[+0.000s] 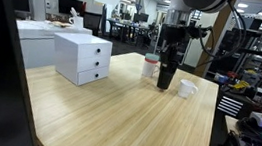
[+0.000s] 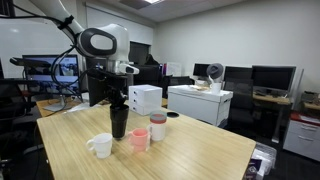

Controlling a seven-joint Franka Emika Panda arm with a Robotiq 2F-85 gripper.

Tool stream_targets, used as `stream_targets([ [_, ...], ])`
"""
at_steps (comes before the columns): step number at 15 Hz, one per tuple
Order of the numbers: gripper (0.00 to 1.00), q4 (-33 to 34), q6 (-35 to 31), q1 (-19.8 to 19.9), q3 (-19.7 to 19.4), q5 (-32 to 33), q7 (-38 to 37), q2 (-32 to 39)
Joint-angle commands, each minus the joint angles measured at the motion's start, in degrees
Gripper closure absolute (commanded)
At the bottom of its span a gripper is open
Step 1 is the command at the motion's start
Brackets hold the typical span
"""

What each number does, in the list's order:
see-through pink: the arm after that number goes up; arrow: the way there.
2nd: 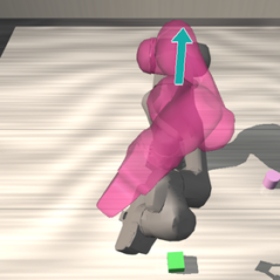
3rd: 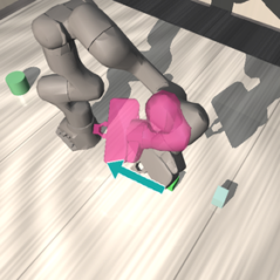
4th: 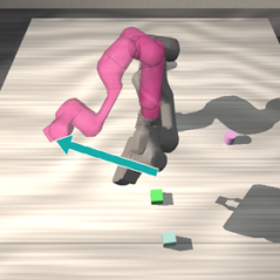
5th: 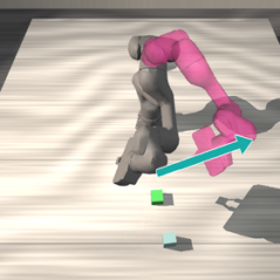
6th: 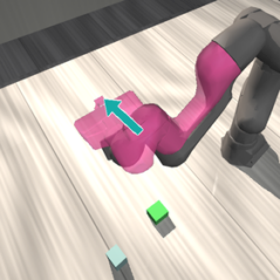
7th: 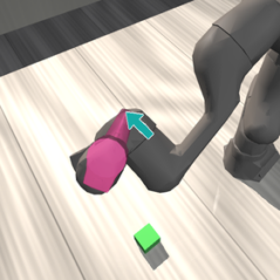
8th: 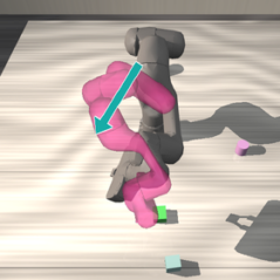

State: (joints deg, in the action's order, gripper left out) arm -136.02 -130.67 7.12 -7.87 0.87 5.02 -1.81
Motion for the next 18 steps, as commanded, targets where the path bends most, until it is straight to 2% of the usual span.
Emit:
stream_targets([
  [1,0.69,-6.42,-0.38,-0.31,0.82,3.09,-3.02,-4.85],
  [2,0.67,-7.41,0.16,-0.4,0.96,2.54,-2.95,-5.98],
  [4,0.56,-9.27,0.58,-0.64,1.2,1.81,-2.4,-9.79],
  [9,0.22,-11.51,0.38,-0.05,1.75,2.53,-3.59,-19.57],
  [12,0.02,-11.78,-2.07,1.85,1.07,3.27,-5.78,-22.11],
  [18,0.0,-8.56,-11.03,9.9,-1.4,5.5,-15.58,-15.66],
])
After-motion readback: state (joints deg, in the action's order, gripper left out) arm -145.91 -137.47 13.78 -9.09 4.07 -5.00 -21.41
